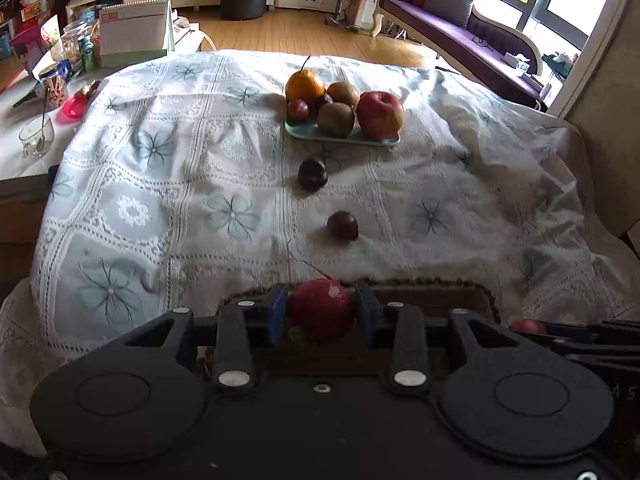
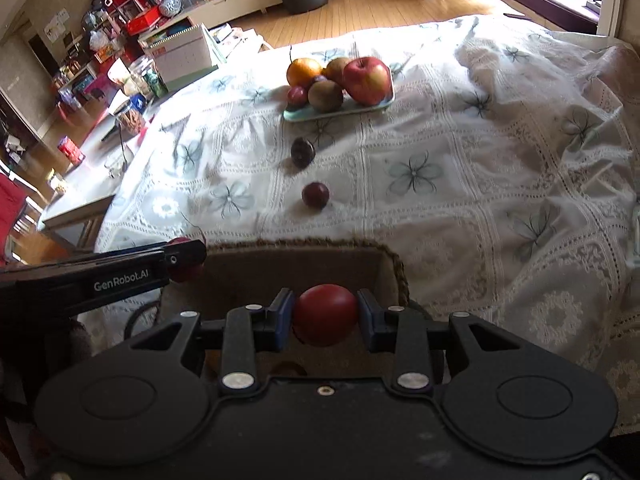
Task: Organize fruits
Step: 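Lower the red fruit into the basket and open the right gripper while the left releases the apple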
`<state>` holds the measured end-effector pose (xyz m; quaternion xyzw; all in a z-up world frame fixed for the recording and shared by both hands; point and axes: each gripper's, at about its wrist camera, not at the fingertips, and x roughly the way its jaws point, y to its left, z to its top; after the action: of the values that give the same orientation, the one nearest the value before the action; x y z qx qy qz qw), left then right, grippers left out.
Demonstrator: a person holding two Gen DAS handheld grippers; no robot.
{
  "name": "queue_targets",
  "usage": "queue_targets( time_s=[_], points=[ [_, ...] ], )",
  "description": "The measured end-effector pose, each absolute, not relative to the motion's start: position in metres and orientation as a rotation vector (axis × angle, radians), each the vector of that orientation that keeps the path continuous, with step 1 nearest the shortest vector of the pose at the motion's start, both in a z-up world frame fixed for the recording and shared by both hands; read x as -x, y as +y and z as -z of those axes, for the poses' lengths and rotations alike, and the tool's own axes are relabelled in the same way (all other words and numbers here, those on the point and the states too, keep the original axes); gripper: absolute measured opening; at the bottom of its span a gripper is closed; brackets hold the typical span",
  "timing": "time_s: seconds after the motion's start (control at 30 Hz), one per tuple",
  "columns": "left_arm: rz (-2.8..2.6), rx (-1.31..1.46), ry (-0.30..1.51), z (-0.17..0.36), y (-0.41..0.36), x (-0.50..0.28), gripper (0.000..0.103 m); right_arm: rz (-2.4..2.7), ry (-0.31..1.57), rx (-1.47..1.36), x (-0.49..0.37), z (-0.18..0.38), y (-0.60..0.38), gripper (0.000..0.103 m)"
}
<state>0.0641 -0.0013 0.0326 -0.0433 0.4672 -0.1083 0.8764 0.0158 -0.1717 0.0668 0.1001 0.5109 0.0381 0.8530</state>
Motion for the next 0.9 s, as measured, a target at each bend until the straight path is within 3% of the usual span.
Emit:
queue_targets(
  time_s=[0.43,0.9],
  points=[
    [0.091,-0.015,1.023,0.014,-0.013,-0.047,0.045,-0.006,1.176,-0.103,-0.017,-0.025,-0.15,0.035],
    [0.068,-0.044,1.087,0.03,-0.016,-0.051,0.045,0.005,1.213,-0.102,-0.023,-0.015,-0.148,0.035]
  ],
)
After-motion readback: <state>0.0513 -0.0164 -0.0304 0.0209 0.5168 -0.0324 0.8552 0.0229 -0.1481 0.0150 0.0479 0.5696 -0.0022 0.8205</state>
